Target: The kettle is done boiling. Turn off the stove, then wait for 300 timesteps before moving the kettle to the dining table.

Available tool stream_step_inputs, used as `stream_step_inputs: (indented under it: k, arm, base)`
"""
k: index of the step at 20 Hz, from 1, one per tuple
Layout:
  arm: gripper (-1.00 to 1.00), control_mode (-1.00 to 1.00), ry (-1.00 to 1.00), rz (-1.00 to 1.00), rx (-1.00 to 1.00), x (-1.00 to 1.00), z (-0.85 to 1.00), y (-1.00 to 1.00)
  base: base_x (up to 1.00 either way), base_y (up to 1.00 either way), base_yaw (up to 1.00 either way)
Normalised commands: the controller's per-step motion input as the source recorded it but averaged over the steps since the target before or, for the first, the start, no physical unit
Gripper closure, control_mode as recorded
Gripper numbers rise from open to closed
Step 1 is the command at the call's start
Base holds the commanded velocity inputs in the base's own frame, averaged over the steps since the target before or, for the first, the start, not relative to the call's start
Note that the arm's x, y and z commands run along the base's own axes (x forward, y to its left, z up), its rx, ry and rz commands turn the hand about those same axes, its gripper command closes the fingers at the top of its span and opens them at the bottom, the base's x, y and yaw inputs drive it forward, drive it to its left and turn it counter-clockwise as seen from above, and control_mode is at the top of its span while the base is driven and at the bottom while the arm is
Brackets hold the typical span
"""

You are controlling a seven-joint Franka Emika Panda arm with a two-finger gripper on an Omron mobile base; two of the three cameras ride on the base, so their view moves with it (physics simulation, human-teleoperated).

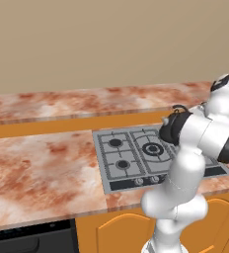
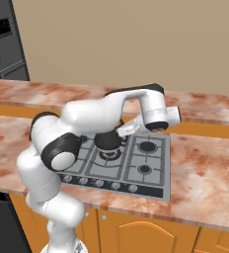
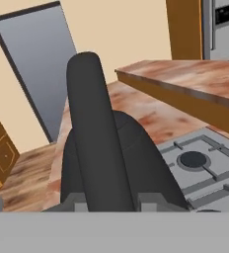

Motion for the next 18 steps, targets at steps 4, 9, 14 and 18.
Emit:
stream_step_inputs:
  k: [4,9,14,18]
  arm:
    - [1.0,-1.0,-0.06,-0.07,-0.02,-0.4,0.33,0.0]
    - [1.0,-1.0,-0.01,-0.06,-0.01,-0.37,0.21,0.0]
    - [1.0,-1.0,0.0,-0.02,-0.03,-0.03,0.0,0.06]
    - [1.0,-1.0,0.0,0.0,0.0,0.0,0.0,0.0]
  base:
    - [0.0,0.0,0.0]
    - [0.0,0.0,0.0]
    - [0.0,0.0,0.0]
    - [0.0,0.0,0.0]
